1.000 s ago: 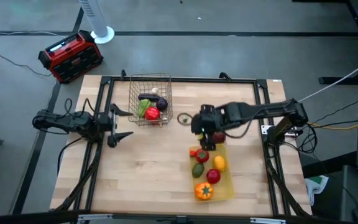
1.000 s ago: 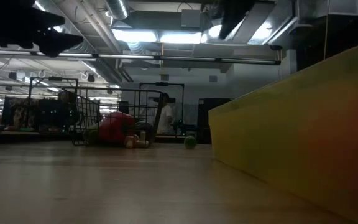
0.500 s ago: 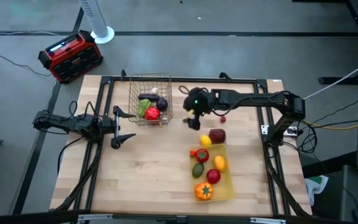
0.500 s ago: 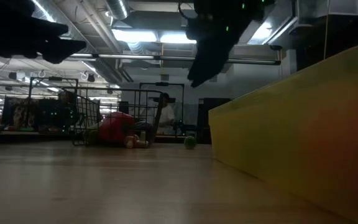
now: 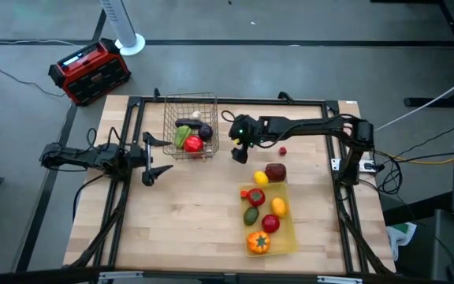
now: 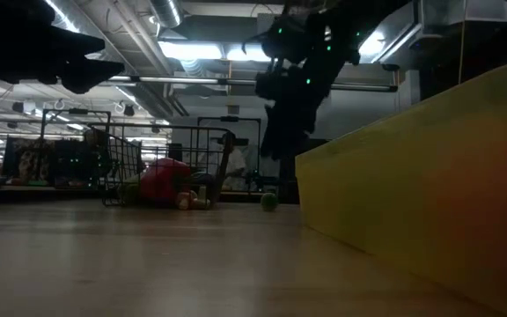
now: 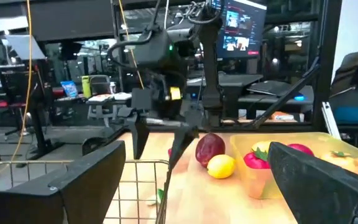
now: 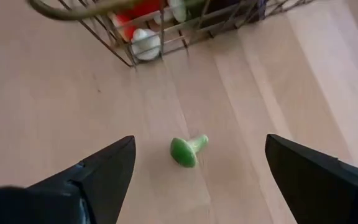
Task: Sort produce into baskets
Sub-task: Put the green mushroom into the brown wire basket, then put the apple into the yellow bin
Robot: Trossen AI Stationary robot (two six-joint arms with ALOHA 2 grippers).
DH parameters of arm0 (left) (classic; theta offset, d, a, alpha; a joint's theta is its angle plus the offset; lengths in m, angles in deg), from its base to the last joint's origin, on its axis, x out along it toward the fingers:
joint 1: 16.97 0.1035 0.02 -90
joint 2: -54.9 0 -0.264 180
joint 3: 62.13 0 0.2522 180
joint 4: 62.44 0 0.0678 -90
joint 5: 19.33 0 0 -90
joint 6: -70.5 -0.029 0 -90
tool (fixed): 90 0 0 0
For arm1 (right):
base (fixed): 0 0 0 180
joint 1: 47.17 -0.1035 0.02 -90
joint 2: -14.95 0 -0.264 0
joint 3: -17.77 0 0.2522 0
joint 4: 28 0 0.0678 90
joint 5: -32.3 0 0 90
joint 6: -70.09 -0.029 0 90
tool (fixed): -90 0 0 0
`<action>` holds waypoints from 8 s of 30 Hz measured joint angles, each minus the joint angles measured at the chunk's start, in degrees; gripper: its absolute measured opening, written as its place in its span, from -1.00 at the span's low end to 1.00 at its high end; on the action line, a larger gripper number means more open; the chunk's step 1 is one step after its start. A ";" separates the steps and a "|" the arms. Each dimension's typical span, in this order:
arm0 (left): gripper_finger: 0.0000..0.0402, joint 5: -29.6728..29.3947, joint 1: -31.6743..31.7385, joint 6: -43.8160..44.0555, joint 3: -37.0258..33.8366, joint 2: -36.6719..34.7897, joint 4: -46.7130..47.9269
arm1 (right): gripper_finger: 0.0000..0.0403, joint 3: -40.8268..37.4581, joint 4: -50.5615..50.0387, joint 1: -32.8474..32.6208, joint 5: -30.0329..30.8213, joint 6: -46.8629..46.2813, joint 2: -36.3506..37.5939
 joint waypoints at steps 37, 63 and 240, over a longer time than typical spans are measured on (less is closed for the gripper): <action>0.95 -0.07 0.02 0.68 0.04 0.02 3.33 | 0.42 0.17 2.78 0.02 3.35 0.44 -11.32; 0.95 -0.11 0.02 -1.30 0.04 0.02 3.44 | -0.51 17.84 -19.68 0.00 3.53 3.63 -11.58; 0.95 -0.09 0.02 1.32 0.07 0.00 3.44 | 0.95 9.40 -52.57 -13.49 4.88 -13.19 -1.68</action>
